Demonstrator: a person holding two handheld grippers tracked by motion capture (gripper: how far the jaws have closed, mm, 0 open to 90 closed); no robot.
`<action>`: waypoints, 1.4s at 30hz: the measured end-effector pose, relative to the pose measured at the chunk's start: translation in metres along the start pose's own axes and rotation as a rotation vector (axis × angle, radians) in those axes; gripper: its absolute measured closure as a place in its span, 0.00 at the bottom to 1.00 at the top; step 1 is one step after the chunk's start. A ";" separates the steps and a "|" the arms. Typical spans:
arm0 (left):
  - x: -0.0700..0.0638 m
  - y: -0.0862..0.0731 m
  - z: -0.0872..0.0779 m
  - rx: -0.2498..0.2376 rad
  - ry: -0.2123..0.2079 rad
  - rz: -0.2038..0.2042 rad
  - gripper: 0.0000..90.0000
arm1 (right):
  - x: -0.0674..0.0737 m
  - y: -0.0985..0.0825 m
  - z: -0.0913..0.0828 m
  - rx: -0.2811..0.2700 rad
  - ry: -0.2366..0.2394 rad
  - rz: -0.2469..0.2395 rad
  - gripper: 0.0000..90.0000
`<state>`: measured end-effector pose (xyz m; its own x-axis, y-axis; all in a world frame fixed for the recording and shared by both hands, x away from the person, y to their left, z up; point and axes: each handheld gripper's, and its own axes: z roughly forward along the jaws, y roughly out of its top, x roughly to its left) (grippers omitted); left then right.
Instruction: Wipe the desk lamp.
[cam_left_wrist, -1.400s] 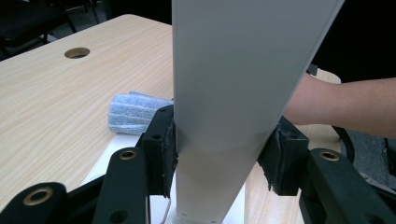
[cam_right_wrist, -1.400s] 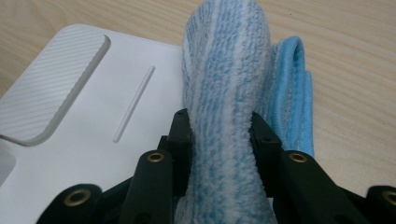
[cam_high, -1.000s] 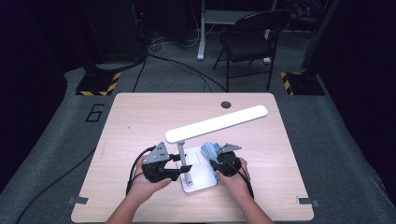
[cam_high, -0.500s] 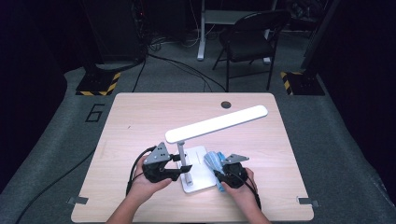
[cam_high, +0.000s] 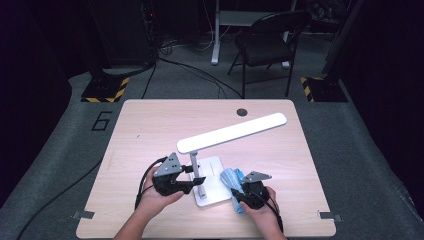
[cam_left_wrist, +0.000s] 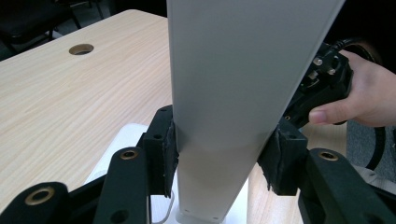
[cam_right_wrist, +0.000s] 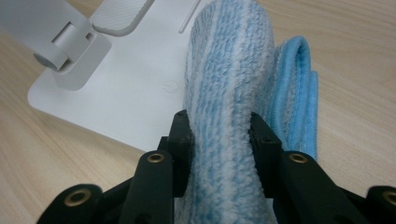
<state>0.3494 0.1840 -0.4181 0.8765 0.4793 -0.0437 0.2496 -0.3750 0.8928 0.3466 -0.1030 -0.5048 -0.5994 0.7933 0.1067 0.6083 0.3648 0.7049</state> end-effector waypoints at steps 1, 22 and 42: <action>0.000 0.000 0.000 -0.001 -0.001 0.000 0.58 | -0.002 0.001 0.001 -0.009 -0.001 -0.012 0.75; 0.000 -0.001 0.001 -0.013 0.006 0.006 0.58 | -0.015 0.036 0.033 -0.011 -0.034 0.001 0.75; 0.001 -0.001 0.000 -0.014 -0.006 0.014 0.58 | -0.026 0.069 0.064 -0.015 -0.065 0.011 0.74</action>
<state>0.3504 0.1849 -0.4194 0.8821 0.4698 -0.0339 0.2320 -0.3706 0.8994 0.4379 -0.0674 -0.5041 -0.5575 0.8273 0.0689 0.6064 0.3492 0.7144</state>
